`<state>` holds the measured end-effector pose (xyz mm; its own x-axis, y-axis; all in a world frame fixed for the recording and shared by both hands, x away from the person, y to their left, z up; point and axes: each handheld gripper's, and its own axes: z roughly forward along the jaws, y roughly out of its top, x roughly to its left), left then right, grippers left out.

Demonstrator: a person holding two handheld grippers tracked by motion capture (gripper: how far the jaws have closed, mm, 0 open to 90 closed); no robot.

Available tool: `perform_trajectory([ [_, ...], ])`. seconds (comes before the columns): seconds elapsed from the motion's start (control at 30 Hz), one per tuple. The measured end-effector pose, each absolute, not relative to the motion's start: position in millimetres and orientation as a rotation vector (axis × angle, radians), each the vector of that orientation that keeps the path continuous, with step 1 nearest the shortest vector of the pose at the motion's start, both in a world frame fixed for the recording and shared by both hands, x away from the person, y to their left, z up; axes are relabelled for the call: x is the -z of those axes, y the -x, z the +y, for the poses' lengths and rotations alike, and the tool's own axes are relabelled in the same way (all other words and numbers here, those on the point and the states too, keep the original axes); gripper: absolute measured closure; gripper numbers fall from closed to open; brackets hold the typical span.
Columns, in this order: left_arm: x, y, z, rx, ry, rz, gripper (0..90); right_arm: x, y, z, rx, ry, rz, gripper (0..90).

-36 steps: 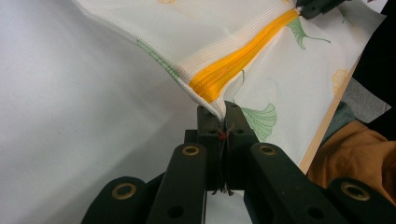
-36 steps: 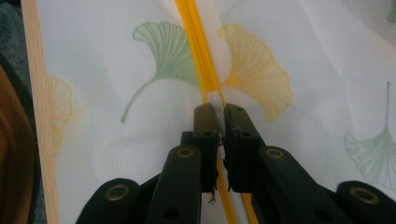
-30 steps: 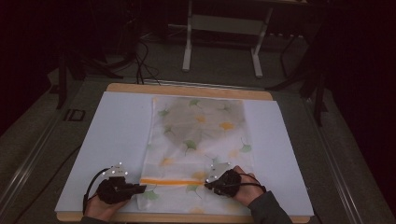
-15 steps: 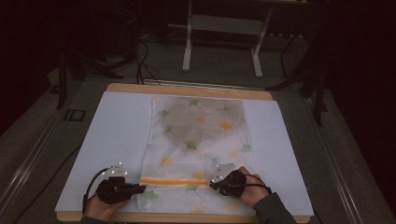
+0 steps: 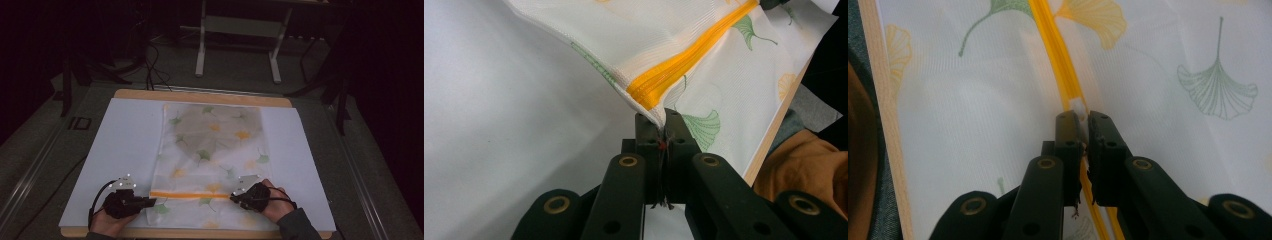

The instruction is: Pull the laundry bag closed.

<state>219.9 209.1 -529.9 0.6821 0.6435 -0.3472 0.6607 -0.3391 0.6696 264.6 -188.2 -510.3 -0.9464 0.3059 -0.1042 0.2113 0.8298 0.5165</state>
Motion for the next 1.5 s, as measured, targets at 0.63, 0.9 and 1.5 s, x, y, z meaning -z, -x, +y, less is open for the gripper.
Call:
perform_trajectory([
  [0.63, 529.7, -220.0, 209.5, 0.023, -2.057, 1.002, 88.1, 506.4, -264.6, -208.8, -0.782, -0.45, 2.823, 84.3],
  [0.9, 529.2, -220.0, 210.2, 0.024, -2.056, 1.003, 88.1, 507.3, -264.8, -215.0, -0.788, -0.473, 2.82, 84.3],
  [1.5, 529.7, -219.9, 209.9, 0.023, -2.059, 1.003, 88.2, 509.1, -264.5, -226.6, -0.807, -0.509, 2.815, 84.3],
])
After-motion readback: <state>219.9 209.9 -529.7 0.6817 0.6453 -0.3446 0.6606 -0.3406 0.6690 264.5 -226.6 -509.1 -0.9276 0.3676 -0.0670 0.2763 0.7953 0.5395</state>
